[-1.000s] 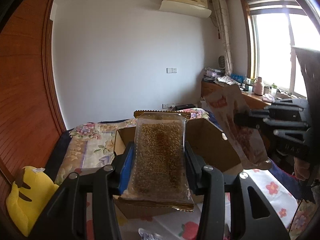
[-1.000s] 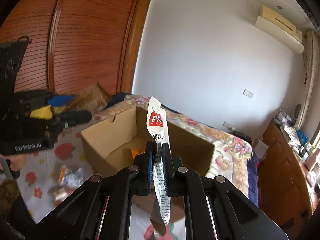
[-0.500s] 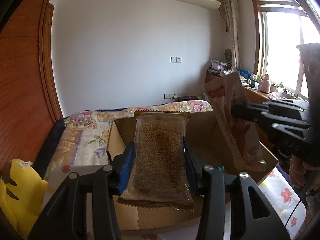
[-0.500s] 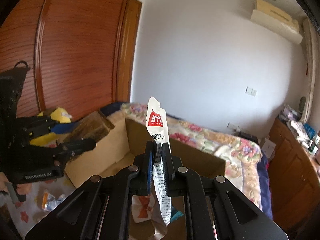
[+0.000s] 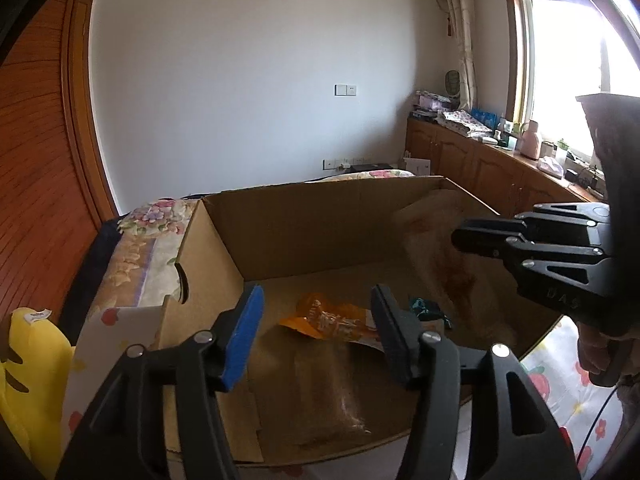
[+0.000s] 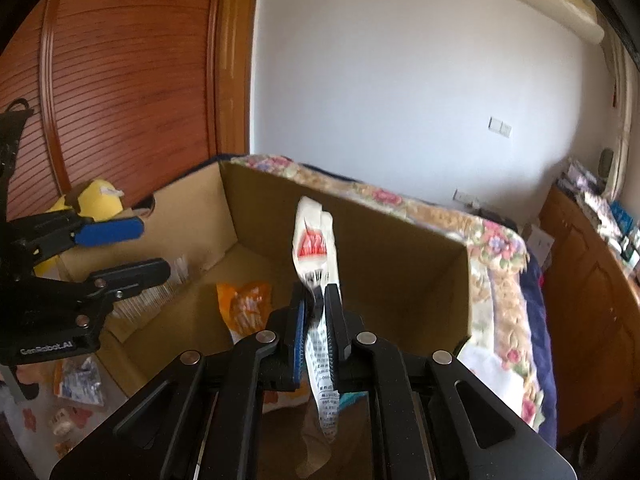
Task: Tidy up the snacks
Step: 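Carry both snacks into the cardboard box and open both tools to release, then move both tools back over the remaining snacks on the table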
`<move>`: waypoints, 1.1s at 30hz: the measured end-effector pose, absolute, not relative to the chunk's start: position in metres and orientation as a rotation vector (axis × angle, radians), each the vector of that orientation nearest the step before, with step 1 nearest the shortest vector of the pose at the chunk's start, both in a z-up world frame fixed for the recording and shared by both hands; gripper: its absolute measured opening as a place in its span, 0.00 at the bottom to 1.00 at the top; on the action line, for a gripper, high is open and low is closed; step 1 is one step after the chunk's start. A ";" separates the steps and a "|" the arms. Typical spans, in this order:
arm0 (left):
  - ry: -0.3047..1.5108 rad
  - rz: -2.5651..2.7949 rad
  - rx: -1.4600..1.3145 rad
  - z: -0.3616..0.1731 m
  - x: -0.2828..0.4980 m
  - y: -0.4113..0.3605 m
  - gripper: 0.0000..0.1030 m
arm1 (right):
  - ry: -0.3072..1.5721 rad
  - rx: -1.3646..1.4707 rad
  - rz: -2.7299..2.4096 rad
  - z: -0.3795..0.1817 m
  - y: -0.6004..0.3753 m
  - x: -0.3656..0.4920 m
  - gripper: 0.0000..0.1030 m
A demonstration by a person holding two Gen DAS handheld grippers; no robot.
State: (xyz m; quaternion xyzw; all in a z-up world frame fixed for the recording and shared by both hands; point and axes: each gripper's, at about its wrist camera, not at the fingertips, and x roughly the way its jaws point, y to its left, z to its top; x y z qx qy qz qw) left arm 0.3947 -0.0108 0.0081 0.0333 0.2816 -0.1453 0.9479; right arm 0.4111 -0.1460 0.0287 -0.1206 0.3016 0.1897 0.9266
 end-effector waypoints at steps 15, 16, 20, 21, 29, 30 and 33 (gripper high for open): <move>0.540 -0.276 0.075 0.010 0.328 0.013 0.57 | 0.640 -0.188 0.428 0.052 -0.164 0.367 0.24; 0.538 -0.276 0.074 0.009 0.322 0.014 0.57 | 0.639 -0.177 0.429 0.054 -0.167 0.361 0.26; 0.541 -0.277 0.068 0.004 0.303 0.021 0.58 | 0.648 -0.165 0.428 0.057 -0.177 0.336 0.29; 0.542 -0.276 0.068 0.003 0.299 0.020 0.58 | 0.650 -0.164 0.425 0.057 -0.178 0.332 0.29; 0.572 -0.282 0.047 -0.021 0.267 0.023 0.58 | 0.685 -0.134 0.396 0.040 -0.195 0.289 0.34; 0.576 -0.278 0.052 -0.026 0.263 0.022 0.58 | 0.693 -0.126 0.392 0.036 -0.198 0.283 0.35; 0.595 -0.285 0.054 -0.039 0.257 0.020 0.58 | 0.718 -0.111 0.384 0.022 -0.204 0.267 0.37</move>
